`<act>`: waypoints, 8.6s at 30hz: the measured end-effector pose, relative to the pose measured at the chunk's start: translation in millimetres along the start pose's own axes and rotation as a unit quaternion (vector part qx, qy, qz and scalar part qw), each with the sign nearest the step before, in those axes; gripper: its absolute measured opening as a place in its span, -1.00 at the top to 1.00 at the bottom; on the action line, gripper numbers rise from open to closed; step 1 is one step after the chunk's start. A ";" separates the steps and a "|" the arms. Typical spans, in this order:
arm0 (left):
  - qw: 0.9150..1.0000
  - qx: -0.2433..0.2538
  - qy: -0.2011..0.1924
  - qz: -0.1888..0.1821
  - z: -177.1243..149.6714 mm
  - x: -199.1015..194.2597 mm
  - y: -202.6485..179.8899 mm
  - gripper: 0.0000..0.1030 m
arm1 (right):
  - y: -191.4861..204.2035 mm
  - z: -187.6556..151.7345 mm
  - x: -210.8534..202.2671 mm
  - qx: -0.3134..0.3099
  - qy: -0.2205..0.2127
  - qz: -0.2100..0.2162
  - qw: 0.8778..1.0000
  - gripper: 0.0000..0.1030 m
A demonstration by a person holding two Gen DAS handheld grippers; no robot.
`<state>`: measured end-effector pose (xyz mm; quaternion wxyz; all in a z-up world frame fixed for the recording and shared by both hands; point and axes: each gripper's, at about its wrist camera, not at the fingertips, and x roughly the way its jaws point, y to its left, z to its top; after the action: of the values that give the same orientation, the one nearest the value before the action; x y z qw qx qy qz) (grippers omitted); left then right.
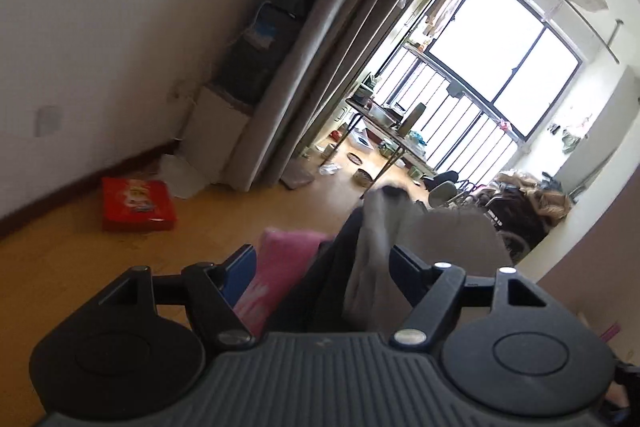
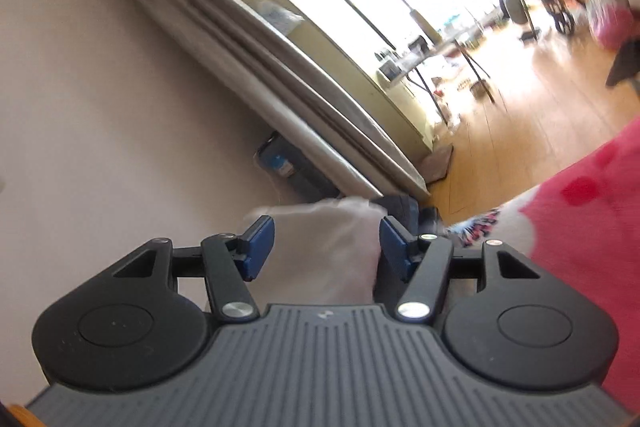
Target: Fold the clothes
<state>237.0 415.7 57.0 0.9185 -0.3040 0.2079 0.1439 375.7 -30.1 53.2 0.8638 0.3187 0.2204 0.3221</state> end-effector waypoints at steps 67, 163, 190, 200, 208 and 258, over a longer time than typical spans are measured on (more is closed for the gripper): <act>0.977 0.209 0.041 0.007 -252.7 -412.6 -122.1 -0.99 | 174.3 -200.9 -392.9 -0.151 0.069 -0.211 0.963 -0.98; 0.954 0.271 0.007 0.132 -242.4 -394.8 -137.8 -1.00 | 212.1 -202.6 -344.2 -0.228 0.070 -0.289 0.927 -0.98; 0.951 0.280 0.007 0.134 -245.4 -394.9 -138.7 -1.00 | 212.6 -208.4 -342.6 -0.230 0.075 -0.294 0.925 -0.98; 0.953 0.268 0.016 0.140 -244.5 -393.4 -130.9 -1.00 | 211.1 -210.5 -340.1 -0.231 0.081 -0.297 0.923 -0.98; 0.954 0.264 0.018 0.142 -244.1 -393.5 -129.0 -1.00 | 212.0 -211.9 -339.3 -0.231 0.084 -0.296 0.923 -0.98; 0.955 0.260 0.022 0.143 -243.7 -394.4 -126.5 -1.00 | 217.3 -213.4 -336.8 -0.240 0.090 -0.297 0.920 -0.98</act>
<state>-129.3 112.8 127.7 0.9309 -0.0255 0.2995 0.2076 -73.9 -49.6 113.4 0.9470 -0.0088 0.2976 0.1210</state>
